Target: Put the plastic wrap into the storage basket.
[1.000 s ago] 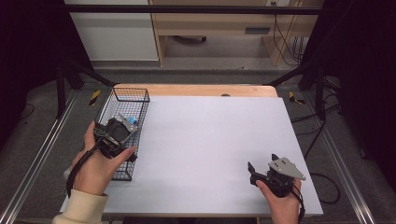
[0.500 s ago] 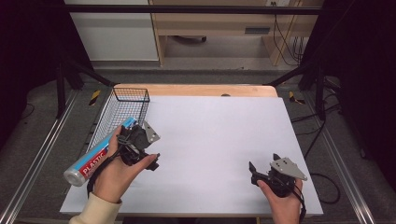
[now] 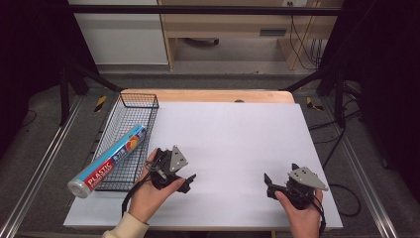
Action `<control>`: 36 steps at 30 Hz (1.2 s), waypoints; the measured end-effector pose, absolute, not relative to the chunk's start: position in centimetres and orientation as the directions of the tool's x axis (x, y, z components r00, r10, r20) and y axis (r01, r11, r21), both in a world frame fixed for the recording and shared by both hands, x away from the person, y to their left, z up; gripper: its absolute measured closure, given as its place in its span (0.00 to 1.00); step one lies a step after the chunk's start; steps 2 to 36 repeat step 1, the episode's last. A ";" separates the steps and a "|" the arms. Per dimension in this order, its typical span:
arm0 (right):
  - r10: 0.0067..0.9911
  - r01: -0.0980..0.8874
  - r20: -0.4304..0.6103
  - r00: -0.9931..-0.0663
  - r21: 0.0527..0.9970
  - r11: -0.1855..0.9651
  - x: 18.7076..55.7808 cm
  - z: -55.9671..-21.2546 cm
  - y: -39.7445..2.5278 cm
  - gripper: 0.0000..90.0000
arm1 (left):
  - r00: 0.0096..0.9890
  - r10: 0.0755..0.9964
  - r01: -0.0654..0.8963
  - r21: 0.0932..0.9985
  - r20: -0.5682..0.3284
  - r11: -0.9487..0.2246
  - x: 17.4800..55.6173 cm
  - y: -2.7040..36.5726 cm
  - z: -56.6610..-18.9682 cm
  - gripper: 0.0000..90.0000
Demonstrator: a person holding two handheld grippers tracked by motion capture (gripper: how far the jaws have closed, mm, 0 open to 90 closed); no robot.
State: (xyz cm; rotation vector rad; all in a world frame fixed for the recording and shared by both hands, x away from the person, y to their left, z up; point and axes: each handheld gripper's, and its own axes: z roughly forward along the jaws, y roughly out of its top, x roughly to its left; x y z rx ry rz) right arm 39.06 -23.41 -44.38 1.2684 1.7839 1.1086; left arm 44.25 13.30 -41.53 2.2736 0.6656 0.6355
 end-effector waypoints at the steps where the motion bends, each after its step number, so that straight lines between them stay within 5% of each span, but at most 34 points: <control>1: 0.952 0.385 -0.045 -0.301 0.908 0.165 39.1 -44.5 -23.5 0.04 | 0.751 0.610 0.281 0.714 0.253 -0.642 44.2 13.3 -41.5 0.06; 36: 0.952 0.385 -0.045 -0.301 0.908 0.165 39.1 -44.5 -23.5 0.04 | 0.751 0.610 0.281 0.714 0.253 -0.642 44.2 13.3 -41.5 0.06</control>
